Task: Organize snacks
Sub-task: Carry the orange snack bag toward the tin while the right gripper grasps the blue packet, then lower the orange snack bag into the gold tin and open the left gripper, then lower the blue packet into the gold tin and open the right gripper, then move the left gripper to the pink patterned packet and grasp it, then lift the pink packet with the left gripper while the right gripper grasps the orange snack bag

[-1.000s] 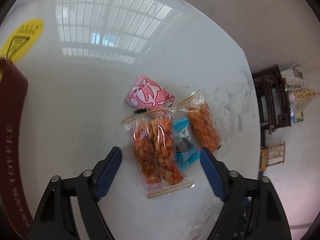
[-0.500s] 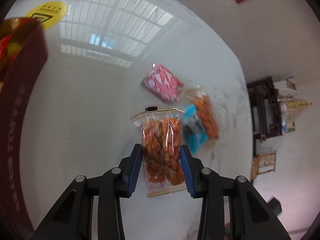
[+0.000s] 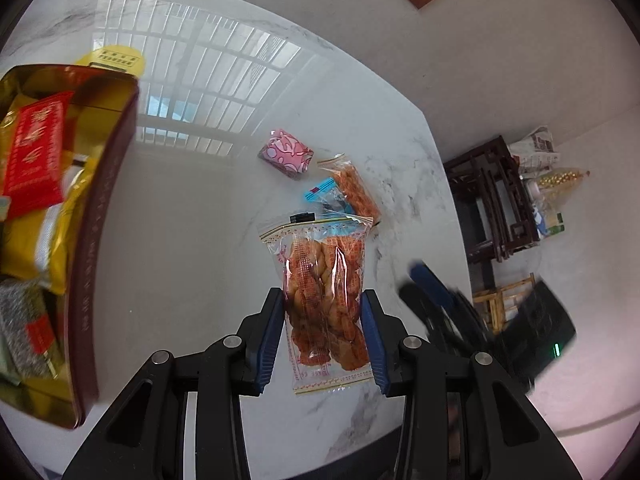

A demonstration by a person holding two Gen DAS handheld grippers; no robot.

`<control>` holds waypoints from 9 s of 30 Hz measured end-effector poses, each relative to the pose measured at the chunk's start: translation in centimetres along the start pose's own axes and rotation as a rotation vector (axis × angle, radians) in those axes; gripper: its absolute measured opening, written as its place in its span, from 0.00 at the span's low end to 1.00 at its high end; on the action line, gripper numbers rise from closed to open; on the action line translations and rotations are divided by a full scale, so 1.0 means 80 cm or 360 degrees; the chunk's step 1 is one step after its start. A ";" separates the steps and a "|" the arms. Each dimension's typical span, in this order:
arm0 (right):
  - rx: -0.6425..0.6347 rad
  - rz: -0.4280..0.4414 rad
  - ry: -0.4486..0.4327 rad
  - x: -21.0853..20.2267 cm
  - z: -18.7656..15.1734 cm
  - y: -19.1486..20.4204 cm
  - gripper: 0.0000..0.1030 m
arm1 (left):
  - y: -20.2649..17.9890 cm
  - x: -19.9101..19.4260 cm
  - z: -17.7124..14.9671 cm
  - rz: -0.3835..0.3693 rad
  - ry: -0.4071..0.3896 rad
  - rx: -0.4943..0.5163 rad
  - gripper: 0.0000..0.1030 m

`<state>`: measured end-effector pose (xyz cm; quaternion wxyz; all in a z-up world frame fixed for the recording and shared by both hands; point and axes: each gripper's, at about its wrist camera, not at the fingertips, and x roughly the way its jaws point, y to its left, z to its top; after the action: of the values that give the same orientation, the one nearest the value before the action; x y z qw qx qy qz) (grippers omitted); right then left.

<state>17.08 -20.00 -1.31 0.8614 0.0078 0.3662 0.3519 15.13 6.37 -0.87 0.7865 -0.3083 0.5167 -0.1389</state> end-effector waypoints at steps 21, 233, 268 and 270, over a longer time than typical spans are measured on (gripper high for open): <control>-0.0251 -0.0169 0.0346 0.125 0.047 -0.020 0.37 | 0.020 -0.021 -0.008 -0.0018 0.0000 0.0019 0.39; 0.0579 -0.0899 -0.0008 -0.074 -0.091 -0.134 0.86 | -0.073 0.205 0.112 0.0367 0.0630 0.1707 0.40; 0.0026 -0.0551 0.0254 0.122 0.019 -0.050 0.37 | -0.020 -0.045 -0.072 0.0150 0.0013 0.0456 0.39; 0.0131 -0.0569 0.0219 0.107 0.009 -0.052 0.37 | -0.008 -0.061 -0.071 0.0148 -0.0020 0.0408 0.39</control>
<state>24.21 -17.71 -7.27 0.8820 -0.0463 0.4340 0.1779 8.01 6.59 1.55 0.8284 -0.1818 0.5034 -0.1654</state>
